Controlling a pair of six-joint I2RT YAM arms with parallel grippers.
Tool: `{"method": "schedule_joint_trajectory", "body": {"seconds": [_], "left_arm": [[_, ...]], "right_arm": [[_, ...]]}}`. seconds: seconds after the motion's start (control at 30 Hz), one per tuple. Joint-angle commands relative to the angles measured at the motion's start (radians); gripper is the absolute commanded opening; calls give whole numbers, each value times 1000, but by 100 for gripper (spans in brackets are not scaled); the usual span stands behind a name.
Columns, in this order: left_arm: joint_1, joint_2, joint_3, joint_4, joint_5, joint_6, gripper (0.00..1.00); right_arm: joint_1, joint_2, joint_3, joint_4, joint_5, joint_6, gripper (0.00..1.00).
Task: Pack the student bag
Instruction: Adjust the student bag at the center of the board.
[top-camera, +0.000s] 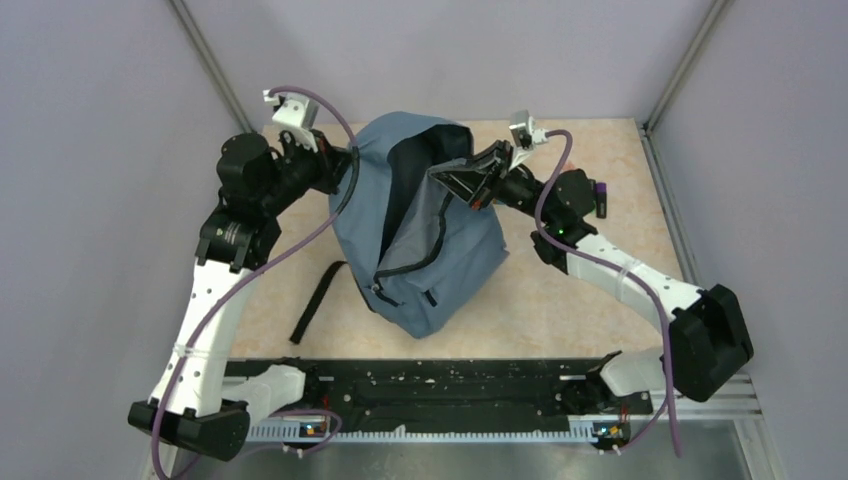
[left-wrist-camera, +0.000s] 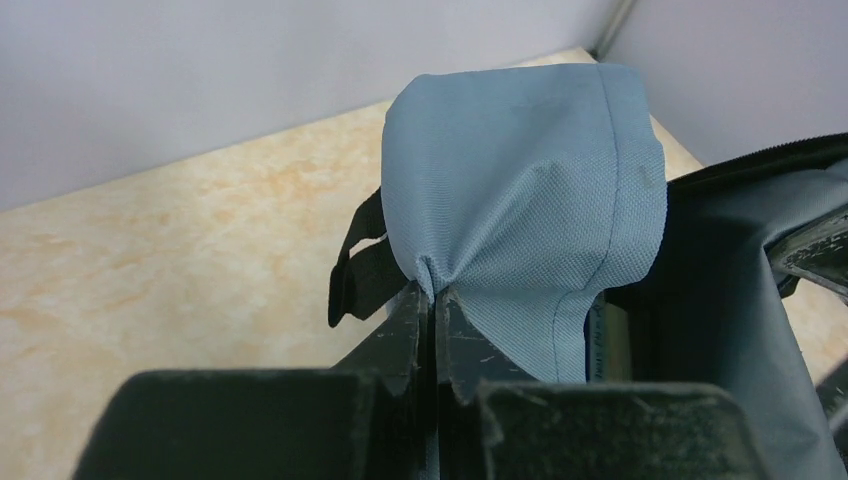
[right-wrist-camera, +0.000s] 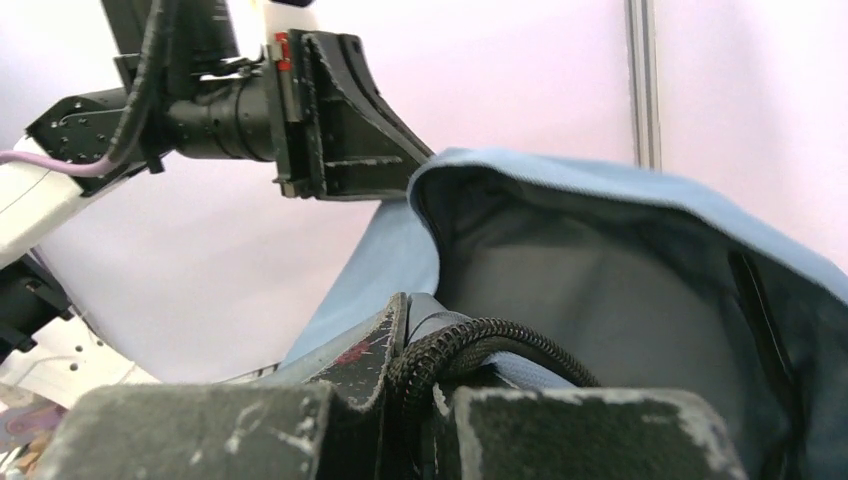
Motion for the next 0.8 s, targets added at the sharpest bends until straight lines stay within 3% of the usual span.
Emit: {"method": "schedule_joint_trajectory", "body": {"seconds": [0.0, 0.23, 0.33, 0.5, 0.67, 0.77], "left_arm": [[-9, 14, 36, 149, 165, -6, 0], [-17, -42, -183, 315, 301, -24, 0], [-17, -45, -177, 341, 344, -52, 0], [-24, -64, -232, 347, 407, -64, 2], [-28, -212, -339, 294, 246, 8, 57], [-29, -315, -373, 214, 121, 43, 70]], "right_arm": [[34, -110, 66, 2, 124, -99, 0], [93, -212, -153, -108, 386, -169, 0], [145, -264, -179, -206, 540, -232, 0], [205, -355, -253, -240, 663, -281, 0], [220, -435, -299, -283, 717, -276, 0], [221, -435, -292, -308, 723, -271, 0]]}}
